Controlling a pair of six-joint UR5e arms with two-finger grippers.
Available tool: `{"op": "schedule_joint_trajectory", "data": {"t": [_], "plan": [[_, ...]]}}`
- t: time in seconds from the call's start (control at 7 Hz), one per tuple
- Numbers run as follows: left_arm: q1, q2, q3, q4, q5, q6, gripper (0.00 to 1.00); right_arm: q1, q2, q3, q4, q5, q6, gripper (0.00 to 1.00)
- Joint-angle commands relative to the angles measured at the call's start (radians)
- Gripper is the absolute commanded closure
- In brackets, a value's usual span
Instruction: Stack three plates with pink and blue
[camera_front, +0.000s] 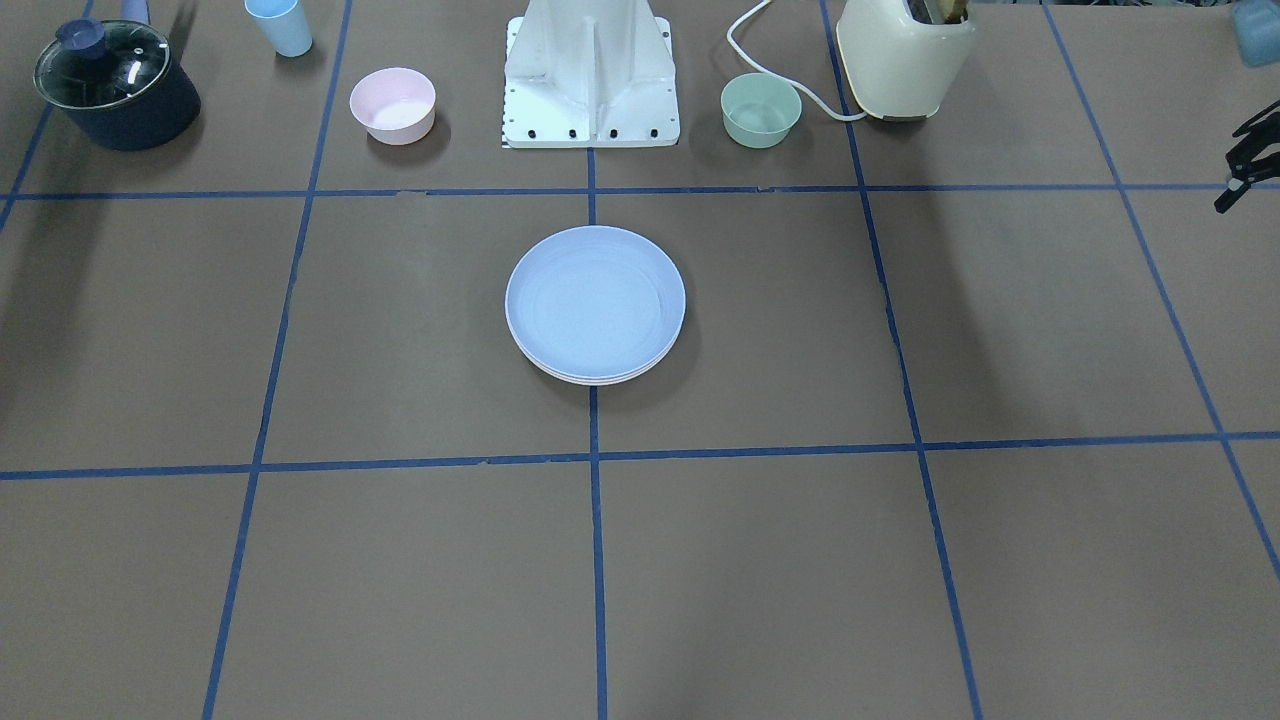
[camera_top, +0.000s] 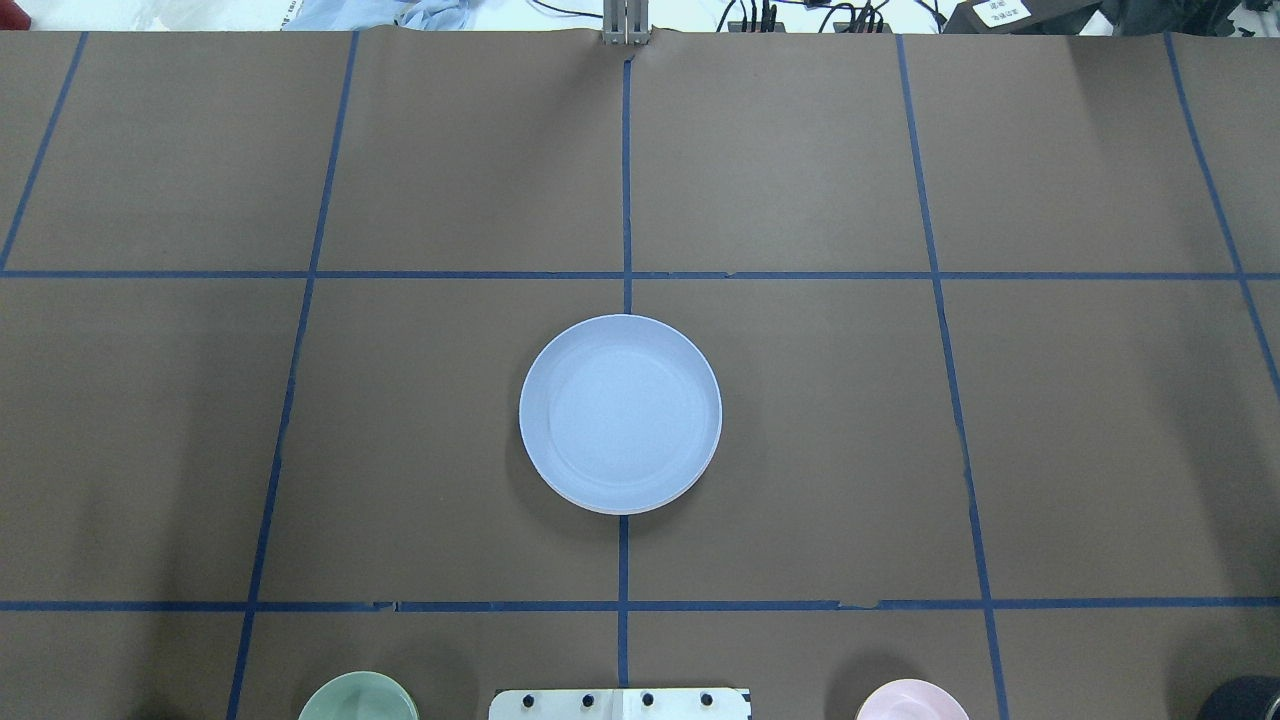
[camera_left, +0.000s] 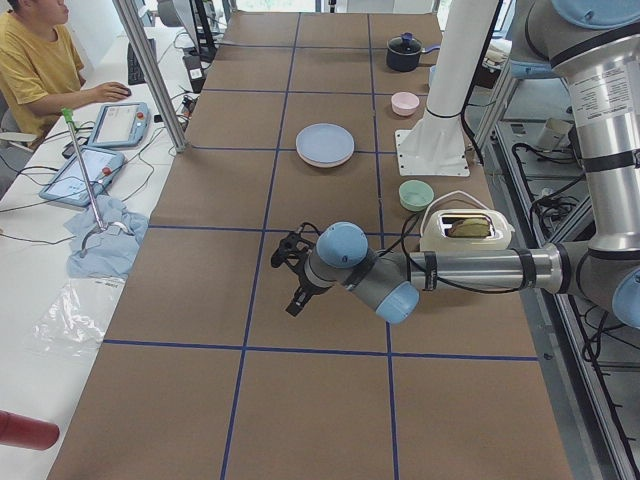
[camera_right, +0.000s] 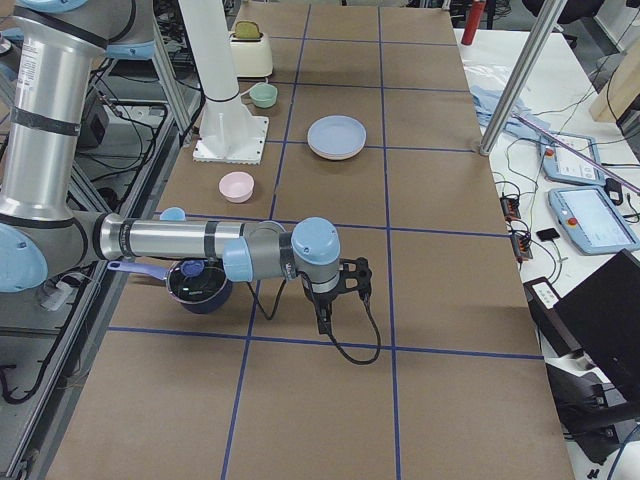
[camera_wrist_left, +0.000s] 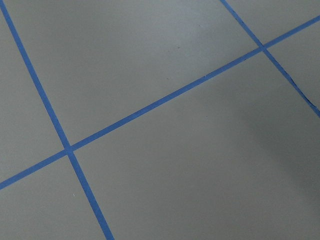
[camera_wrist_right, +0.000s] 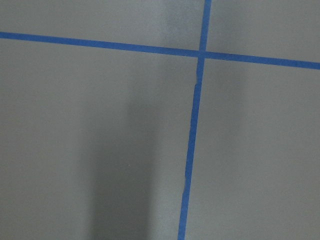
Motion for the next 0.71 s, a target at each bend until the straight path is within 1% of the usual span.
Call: {"op": "schedule_joint_trajectory", "data": {"t": [0.0, 0.29, 0.57], "plan": [[-0.052, -0.026, -0.021, 0.125, 0.011, 0.001, 0.01, 0.004, 0.008, 0.015, 0.005, 0.014, 0.022, 0.0], [-0.063, -0.033, -0.021, 0.182, 0.133, 0.006, 0.01, 0.003, 0.013, 0.016, 0.006, 0.0, 0.023, 0.0], [-0.066, -0.087, -0.023, 0.286, 0.149, 0.009, 0.01, 0.001, 0.025, 0.013, 0.003, 0.011, 0.025, 0.0]]}}
